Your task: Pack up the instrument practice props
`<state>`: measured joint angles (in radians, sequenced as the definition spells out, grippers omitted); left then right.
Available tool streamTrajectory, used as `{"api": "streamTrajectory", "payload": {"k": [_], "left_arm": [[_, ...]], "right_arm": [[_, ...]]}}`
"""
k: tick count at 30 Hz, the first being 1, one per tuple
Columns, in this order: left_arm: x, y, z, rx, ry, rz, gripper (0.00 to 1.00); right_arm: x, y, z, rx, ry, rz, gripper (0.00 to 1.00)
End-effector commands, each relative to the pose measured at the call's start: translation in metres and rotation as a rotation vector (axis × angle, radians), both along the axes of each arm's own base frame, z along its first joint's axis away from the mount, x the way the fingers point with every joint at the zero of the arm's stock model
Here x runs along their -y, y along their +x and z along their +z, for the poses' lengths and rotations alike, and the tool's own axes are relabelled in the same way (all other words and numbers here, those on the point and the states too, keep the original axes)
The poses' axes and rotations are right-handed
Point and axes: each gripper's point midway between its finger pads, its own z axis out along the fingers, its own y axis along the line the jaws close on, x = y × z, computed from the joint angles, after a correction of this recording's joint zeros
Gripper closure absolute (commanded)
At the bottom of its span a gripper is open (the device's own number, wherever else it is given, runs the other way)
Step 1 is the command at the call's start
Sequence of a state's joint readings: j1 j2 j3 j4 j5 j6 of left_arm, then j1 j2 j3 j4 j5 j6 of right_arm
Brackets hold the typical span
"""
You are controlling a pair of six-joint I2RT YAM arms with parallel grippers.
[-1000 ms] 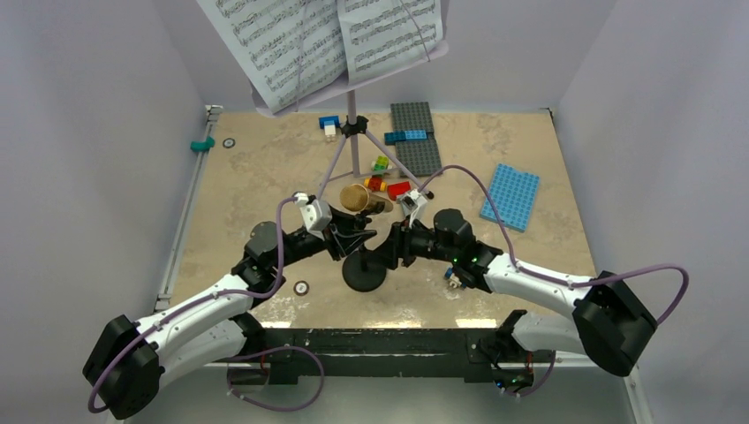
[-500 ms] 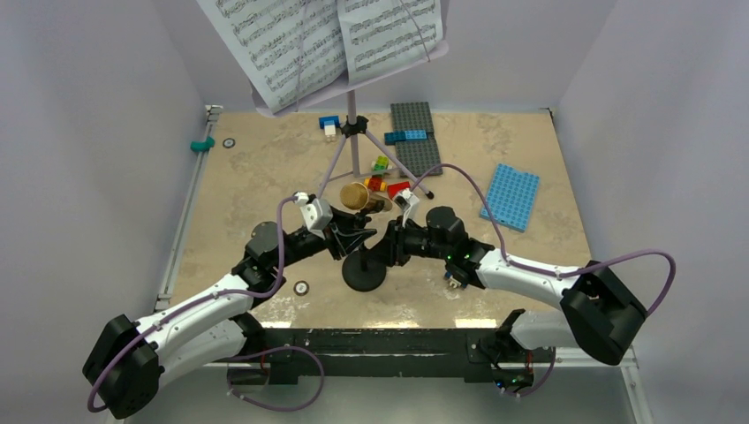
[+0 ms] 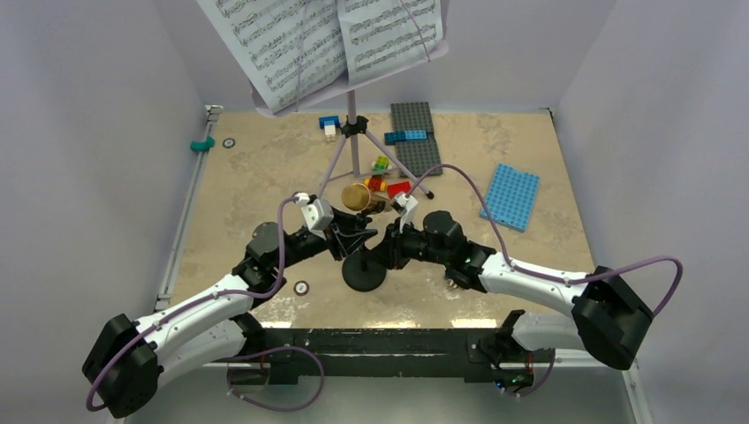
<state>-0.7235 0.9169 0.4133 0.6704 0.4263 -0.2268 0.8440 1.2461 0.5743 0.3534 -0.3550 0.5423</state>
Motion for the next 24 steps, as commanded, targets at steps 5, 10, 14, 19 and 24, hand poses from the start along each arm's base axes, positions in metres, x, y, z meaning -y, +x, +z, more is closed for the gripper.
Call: {"api": "streamTrajectory", "payload": {"k": [5, 10, 14, 19, 24], "left_arm": [[-0.001, 0.006, -0.005, -0.060, 0.002, 0.043, 1.00], [0.001, 0.006, -0.009, -0.079, 0.000, 0.044, 1.00], [0.003, 0.005, -0.010, -0.084, -0.002, 0.033, 1.00], [0.005, 0.003, -0.013, -0.090, -0.001, 0.027, 1.00], [0.005, 0.002, -0.014, -0.088, 0.004, 0.029, 1.00]], "right_arm": [[0.043, 0.041, -0.015, 0.447, -0.328, -0.230, 1.00], [0.061, 0.051, -0.004, 0.667, -0.463, -0.363, 1.00], [0.058, 0.045, -0.007, 0.793, -0.602, -0.395, 1.00], [0.051, 0.037, -0.020, 0.795, -0.649, -0.373, 1.00], [0.044, 0.020, -0.006, 0.708, -0.504, -0.334, 0.62]]}}
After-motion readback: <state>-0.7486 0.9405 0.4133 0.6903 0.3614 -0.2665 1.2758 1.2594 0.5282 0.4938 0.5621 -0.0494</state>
